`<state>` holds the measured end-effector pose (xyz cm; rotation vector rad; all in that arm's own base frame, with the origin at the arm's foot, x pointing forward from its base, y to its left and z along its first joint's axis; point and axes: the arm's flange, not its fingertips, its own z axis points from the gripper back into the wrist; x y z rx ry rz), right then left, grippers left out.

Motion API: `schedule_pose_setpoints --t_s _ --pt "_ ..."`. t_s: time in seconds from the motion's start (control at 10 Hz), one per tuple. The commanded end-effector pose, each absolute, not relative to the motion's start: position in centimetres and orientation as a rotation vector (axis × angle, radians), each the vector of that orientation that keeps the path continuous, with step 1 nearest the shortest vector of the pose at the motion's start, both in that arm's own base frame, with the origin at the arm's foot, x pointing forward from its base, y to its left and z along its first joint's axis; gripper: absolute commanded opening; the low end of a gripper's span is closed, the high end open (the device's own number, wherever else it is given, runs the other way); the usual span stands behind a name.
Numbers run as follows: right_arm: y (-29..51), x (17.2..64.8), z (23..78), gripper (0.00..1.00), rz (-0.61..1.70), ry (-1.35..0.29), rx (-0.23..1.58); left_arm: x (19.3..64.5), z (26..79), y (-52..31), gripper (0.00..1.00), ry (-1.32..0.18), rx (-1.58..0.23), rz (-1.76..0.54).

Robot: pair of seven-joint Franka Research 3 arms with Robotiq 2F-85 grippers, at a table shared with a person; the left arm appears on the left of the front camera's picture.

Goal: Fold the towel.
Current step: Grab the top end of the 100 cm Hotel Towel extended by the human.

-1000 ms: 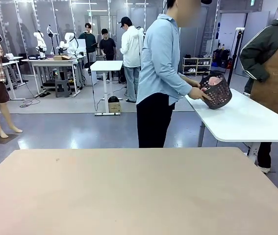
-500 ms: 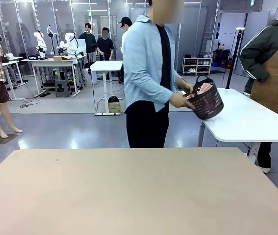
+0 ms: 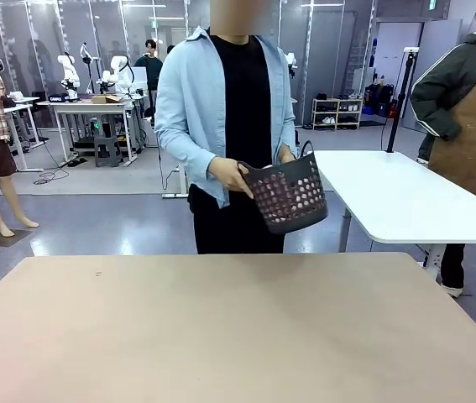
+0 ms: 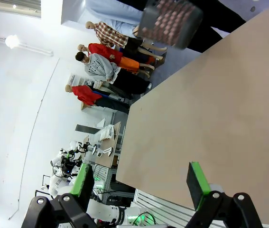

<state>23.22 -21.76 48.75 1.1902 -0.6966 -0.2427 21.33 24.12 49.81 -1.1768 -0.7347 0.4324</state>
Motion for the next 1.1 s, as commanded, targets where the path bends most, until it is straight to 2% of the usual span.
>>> schedule_pose_setpoints --t_s 0.0,1.0 --pt "-21.75 23.34 48.92 1.00 -0.245 -0.702 1.199 21.15 49.79 24.13 1.00 -0.724 -1.178 0.429" --pt "-21.75 23.34 48.92 1.00 -0.245 -0.702 1.199 21.15 49.79 24.13 1.00 -0.724 -1.178 0.429"
